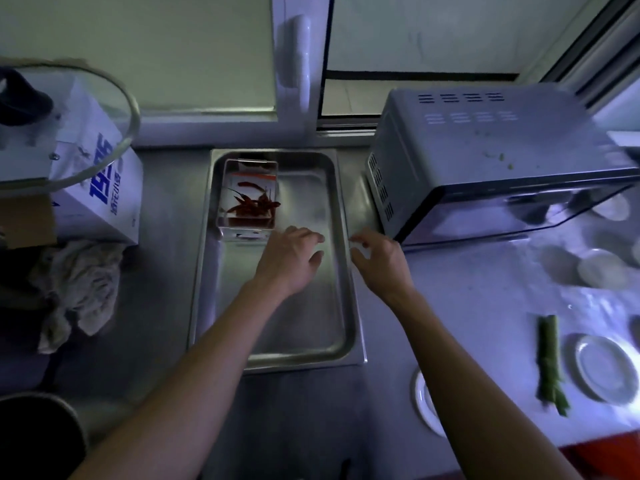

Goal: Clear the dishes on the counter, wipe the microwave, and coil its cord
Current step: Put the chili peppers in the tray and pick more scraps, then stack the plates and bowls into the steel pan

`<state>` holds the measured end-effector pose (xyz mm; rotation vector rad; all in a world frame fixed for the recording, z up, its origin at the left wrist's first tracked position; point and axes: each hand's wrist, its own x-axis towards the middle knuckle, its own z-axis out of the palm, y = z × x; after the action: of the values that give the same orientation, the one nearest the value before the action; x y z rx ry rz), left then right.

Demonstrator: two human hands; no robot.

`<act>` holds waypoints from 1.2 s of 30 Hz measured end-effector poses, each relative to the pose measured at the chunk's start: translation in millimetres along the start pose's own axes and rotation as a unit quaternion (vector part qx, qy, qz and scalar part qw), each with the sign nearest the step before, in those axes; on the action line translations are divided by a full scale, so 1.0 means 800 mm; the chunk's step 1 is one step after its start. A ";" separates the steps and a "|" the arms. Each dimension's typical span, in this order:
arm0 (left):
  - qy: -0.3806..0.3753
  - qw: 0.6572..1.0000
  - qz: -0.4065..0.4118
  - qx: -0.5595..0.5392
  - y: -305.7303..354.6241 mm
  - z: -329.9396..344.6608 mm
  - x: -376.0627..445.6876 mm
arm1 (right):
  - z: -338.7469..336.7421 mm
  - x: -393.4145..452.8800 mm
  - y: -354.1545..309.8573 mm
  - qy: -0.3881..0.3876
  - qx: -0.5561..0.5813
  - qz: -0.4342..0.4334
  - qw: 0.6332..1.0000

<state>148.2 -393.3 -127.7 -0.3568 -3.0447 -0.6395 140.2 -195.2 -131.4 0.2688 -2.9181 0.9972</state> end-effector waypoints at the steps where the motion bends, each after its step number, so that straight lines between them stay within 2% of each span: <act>1: -0.002 1.000 0.006 0.004 0.012 0.003 -0.005 | -0.008 -0.012 0.007 0.003 0.000 0.004 1.000; 15: -0.084 0.990 0.112 0.026 0.226 0.083 -0.107 | -0.126 -0.252 0.133 0.008 0.031 0.154 0.988; 21: -0.103 0.984 0.143 0.029 0.317 0.118 -0.135 | -0.173 -0.332 0.175 0.033 0.018 0.175 0.984; 29: -0.110 0.970 0.212 0.036 0.415 0.145 -0.142 | -0.236 -0.401 0.225 0.086 0.015 0.204 0.975; 36: -0.147 0.961 0.230 0.047 0.459 0.179 -0.127 | -0.256 -0.424 0.265 0.091 0.008 0.252 0.963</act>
<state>334.6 -31.8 -119.3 -1.2085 -3.0539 -0.4396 433.7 144.9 -130.8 -0.5660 -2.8587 1.0248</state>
